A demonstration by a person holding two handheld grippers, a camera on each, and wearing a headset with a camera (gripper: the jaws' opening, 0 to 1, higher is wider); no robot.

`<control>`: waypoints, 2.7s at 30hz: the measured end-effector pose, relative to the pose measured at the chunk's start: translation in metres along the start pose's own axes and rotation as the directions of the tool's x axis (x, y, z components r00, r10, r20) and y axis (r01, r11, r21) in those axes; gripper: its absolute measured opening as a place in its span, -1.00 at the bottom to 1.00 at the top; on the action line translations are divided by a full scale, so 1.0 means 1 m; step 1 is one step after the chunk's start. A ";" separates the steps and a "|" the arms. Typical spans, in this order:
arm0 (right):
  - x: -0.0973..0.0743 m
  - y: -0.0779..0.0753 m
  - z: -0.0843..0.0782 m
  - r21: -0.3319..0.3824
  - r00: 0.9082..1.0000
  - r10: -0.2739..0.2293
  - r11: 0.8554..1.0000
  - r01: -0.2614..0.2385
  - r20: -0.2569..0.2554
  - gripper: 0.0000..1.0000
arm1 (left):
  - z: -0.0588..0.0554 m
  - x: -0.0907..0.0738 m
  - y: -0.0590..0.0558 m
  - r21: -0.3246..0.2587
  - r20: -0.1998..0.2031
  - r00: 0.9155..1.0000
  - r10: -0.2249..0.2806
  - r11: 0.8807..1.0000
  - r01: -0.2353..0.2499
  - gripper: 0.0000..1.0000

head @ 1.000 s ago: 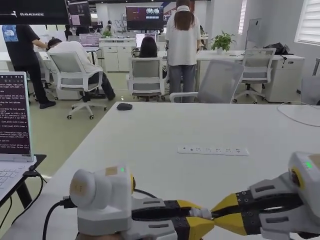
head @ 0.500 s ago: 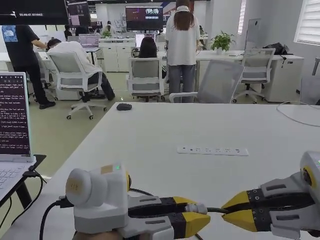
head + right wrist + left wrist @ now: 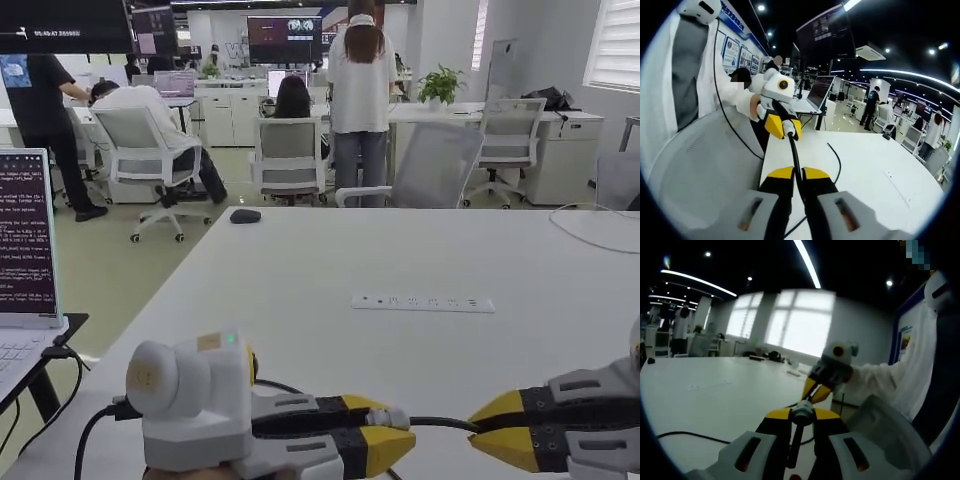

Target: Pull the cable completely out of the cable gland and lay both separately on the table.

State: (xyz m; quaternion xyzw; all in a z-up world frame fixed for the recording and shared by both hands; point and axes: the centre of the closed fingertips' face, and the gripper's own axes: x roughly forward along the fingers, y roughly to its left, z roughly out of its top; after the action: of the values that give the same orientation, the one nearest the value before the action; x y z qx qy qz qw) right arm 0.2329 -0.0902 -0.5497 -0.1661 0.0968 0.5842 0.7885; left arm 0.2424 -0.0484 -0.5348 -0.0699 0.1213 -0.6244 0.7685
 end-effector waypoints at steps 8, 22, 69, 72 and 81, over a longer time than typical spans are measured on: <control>0.006 0.000 -0.010 0.010 1.000 0.004 1.000 -0.004 -0.019 -0.90 | 0.003 0.000 -0.004 0.013 0.012 1.000 -0.014 1.000 0.014 -0.67; 0.011 -0.003 -0.004 0.034 1.000 0.010 0.999 -0.010 0.018 -0.80 | 0.003 0.000 -0.004 0.011 0.009 1.000 -0.016 1.000 0.016 -0.67; 0.022 -0.001 0.002 -0.074 0.996 0.089 0.993 -0.090 -0.015 -0.93 | 0.003 -0.002 0.003 -0.008 0.016 1.000 0.007 1.000 -0.007 -0.67; 0.019 -0.002 -0.004 -0.066 0.996 0.080 0.994 -0.082 -0.026 -0.93 | 0.003 -0.002 0.003 -0.008 0.015 1.000 0.007 1.000 -0.007 -0.67; 0.013 -0.009 -0.020 -0.029 0.997 0.065 0.997 -0.066 -0.040 -0.93 | 0.001 -0.002 0.003 -0.008 0.009 1.000 0.009 1.000 -0.009 -0.67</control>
State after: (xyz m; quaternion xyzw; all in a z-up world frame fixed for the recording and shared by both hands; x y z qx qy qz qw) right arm 0.2464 -0.0880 -0.5711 -0.1858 0.1087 0.6077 0.7645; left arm 0.2454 -0.0459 -0.5341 -0.0753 0.1208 -0.6201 0.7715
